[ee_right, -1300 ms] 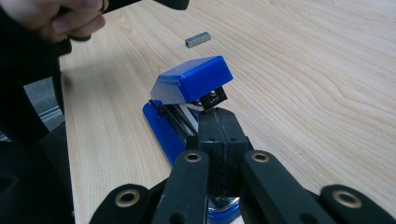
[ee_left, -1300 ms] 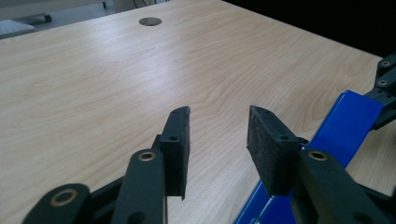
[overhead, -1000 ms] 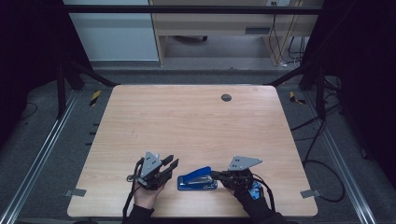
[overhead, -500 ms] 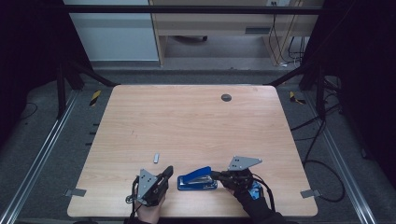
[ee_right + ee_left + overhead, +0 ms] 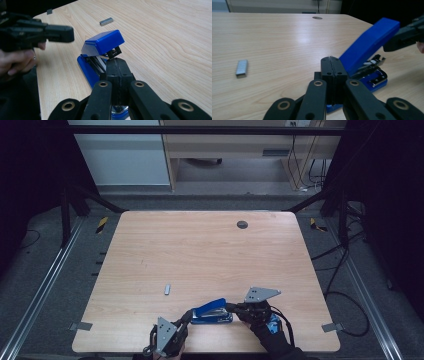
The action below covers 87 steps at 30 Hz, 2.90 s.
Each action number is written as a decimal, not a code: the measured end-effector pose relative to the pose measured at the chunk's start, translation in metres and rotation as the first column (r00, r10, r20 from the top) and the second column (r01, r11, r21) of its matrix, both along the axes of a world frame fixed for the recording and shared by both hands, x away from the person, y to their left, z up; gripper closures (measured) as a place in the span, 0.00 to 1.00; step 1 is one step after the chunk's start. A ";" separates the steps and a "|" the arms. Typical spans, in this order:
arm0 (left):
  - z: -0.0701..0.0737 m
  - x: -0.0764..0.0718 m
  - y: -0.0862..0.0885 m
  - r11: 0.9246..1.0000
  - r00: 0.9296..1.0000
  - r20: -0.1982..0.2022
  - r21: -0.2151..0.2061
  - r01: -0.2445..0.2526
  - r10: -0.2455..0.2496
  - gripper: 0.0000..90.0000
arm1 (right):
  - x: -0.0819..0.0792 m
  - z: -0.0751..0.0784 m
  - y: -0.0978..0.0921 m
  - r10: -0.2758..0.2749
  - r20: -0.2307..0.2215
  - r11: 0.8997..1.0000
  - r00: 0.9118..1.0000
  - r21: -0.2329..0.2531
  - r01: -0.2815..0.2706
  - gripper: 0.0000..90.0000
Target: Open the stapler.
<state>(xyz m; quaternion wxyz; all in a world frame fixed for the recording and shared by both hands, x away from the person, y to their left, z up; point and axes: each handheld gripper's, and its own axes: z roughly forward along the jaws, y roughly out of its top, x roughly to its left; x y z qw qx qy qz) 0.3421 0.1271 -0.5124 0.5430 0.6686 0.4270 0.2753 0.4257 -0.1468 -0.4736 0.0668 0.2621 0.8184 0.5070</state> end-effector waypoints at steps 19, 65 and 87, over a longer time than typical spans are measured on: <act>-0.005 -0.005 -0.041 0.997 0.998 -0.014 0.047 0.063 -0.063 1.00 | 0.001 0.000 0.000 0.004 -0.001 1.000 1.000 0.001 -0.004 1.00; -0.017 0.006 -0.079 0.996 0.995 -0.089 0.068 0.052 -0.046 1.00 | 0.000 0.001 0.000 0.009 0.001 1.000 1.000 0.010 -0.009 1.00; -0.017 0.005 -0.080 0.996 0.996 -0.080 0.077 0.043 -0.037 1.00 | 0.004 0.008 0.009 0.050 0.023 0.997 0.998 0.049 -0.051 1.00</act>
